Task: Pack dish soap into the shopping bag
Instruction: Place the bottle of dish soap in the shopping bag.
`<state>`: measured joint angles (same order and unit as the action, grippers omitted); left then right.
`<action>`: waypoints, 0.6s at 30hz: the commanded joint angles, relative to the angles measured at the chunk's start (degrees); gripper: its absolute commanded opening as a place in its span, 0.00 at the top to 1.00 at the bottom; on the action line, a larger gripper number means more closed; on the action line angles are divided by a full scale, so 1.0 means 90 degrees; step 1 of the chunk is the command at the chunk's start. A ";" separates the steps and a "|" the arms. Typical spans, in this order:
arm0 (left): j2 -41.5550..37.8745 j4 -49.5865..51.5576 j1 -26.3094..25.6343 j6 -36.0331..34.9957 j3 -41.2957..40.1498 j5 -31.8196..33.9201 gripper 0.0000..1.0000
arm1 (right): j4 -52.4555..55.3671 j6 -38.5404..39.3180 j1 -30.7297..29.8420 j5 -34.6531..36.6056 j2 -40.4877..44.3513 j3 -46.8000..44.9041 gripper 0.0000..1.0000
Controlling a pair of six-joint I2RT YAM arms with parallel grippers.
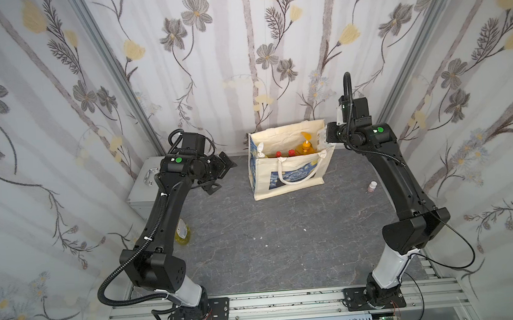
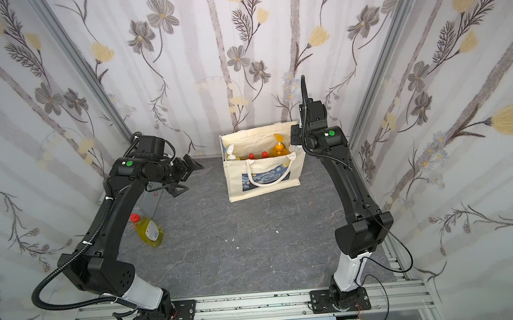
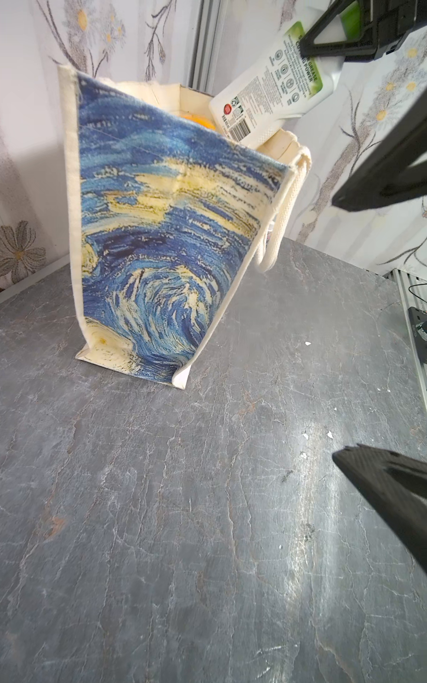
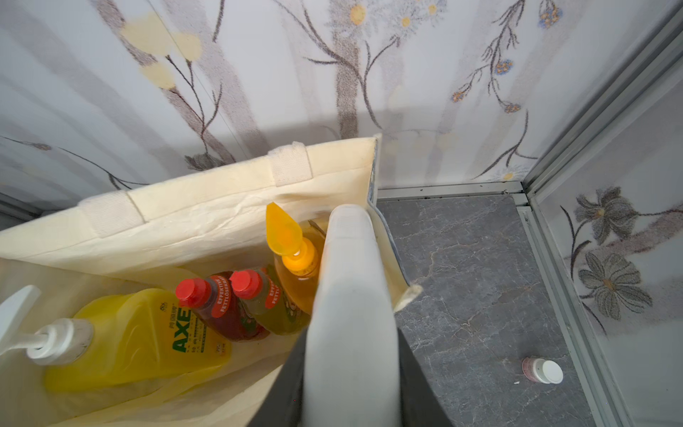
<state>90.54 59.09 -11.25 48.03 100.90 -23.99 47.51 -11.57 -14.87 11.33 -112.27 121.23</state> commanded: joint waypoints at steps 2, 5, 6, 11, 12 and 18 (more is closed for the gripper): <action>-0.0010 -0.0130 -0.0028 0.0110 -0.0001 0.0082 0.00 | -0.0557 0.0337 0.0191 0.0469 -0.0185 0.0163 0.77; 0.0005 -0.0096 -0.0037 0.0113 0.0029 0.0092 0.00 | -0.0651 0.0601 0.0284 0.0432 -0.0144 -0.0011 0.77; 0.0015 -0.0079 -0.0037 0.0104 0.0047 0.0095 0.00 | -0.0686 0.0662 0.0338 0.0275 -0.0138 -0.0056 0.77; 0.0129 0.0220 -0.0034 -0.0085 0.0296 0.0038 0.00 | -0.0816 0.0951 0.0409 -0.0453 -0.0348 0.0035 0.77; 0.0154 0.0299 -0.0028 -0.0159 0.0361 0.0037 0.00 | -0.0798 0.1014 0.0404 -0.0568 -0.0436 0.0079 0.77; 0.0193 0.0473 -0.0029 -0.0267 0.0415 0.0002 0.00 | -0.0633 0.1124 0.0401 -0.0644 -0.0911 0.0176 0.77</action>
<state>92.14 61.65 -11.55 46.63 104.27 -24.01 45.76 -3.20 -11.27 5.13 -119.20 121.86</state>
